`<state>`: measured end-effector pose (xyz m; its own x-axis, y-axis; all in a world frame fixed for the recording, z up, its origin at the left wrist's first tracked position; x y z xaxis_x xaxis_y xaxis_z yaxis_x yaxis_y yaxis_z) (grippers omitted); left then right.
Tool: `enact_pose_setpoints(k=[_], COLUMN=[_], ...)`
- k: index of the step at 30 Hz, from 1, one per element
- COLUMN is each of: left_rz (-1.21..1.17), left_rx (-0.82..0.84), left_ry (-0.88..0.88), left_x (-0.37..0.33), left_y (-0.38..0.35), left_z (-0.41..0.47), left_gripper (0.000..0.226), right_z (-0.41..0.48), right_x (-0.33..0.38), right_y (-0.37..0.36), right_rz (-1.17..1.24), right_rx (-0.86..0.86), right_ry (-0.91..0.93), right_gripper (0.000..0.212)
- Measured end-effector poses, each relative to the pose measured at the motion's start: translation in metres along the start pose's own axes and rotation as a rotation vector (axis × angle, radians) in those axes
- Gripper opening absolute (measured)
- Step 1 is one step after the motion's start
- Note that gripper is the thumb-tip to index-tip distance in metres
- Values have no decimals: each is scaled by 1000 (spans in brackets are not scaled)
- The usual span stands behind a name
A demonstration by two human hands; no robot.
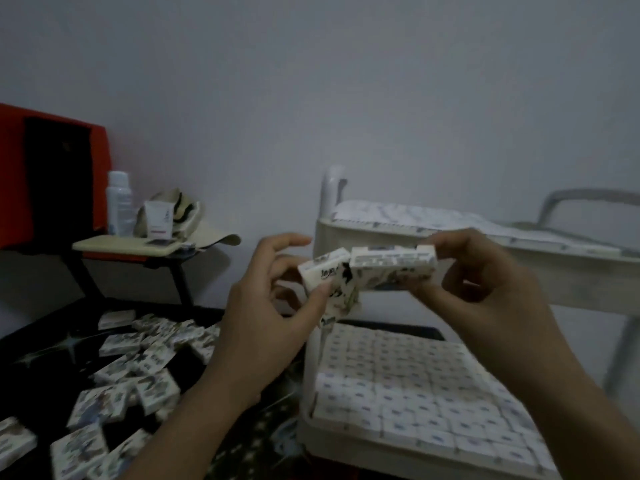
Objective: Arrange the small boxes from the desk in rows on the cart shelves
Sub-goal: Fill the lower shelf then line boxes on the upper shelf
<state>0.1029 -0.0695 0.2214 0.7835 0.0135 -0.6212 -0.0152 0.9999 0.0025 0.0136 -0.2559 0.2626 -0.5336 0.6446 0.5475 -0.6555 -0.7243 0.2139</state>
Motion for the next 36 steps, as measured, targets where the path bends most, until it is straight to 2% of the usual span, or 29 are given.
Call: enact_pose_setpoints(k=[3, 6, 12, 14, 17, 19, 24, 29, 33, 36], left_rz=[-35, -79, -30, 3, 55, 100, 256, 430, 476, 469], left_rx=[-6, 1, 33, 74, 152, 197, 349, 473, 512, 574], left_ry=[-87, -158, -291, -280, -263, -262, -291, -402, -421, -419], left_x=[-27, -55, -90, -87, -77, -72, -61, -56, -54, -55], left_y=[-24, -48, -100, -123, -156, -173, -212, -251, -275, -293], left_z=[20, 36, 79, 96, 119, 132, 154, 159, 169, 172], left_gripper=[40, 41, 39, 39, 39, 39, 39, 42, 43, 40], right_z=[22, 48, 111, 132, 156, 165, 172, 170, 158, 154], right_x=[-4, -8, -27, -43, -73, -89, -124, -140, -154, -157], right_y=[34, 64, 114, 123, 130, 137, 145, 129, 116, 112], right_rz=[59, -14, -340, -462, -598, -663, -802, -751, -685, -712], right_rx=[-137, -256, -361, -305, -175, -147, -73, 89, 287, 362], right_ry=[-12, 4, 61, 50, 4, -40, -137, -154, -217, -194], right_gripper=[27, 39, 24, 28, 53, 58, 28, 24, 16, 14])
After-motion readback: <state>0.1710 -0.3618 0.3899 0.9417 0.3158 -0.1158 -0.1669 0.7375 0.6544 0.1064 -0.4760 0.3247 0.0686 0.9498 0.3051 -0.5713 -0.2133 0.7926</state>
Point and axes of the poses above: each hand's wrist, its own z-axis towards the middle knuckle, its own y-axis out of the back of the hand, x = y × z, the point moved 9 cm from there along z, towards the middle knuckle, and after that the axes turned 9 degrees about -x, right-handed, at the moved point
